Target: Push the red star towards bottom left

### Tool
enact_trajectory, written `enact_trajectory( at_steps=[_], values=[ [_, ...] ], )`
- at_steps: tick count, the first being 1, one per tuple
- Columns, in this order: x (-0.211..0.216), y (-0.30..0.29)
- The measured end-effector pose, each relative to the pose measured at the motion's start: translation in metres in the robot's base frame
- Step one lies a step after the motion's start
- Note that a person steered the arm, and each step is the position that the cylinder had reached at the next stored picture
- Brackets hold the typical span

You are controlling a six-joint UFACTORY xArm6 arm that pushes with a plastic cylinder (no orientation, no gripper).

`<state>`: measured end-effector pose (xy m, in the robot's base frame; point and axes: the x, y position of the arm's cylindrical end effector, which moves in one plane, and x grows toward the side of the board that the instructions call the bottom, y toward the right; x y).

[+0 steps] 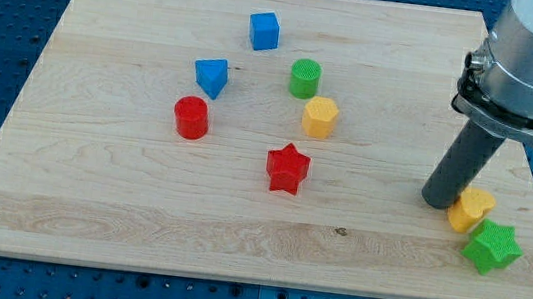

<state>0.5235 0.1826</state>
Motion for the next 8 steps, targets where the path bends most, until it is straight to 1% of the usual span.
enact_trajectory(
  at_steps=[2,3,4,5,6,8],
  values=[
    [0.000,0.010],
    [0.000,0.001],
    [-0.007,-0.040],
    [-0.033,-0.051],
    [-0.042,-0.074],
    [-0.054,-0.183]
  ],
)
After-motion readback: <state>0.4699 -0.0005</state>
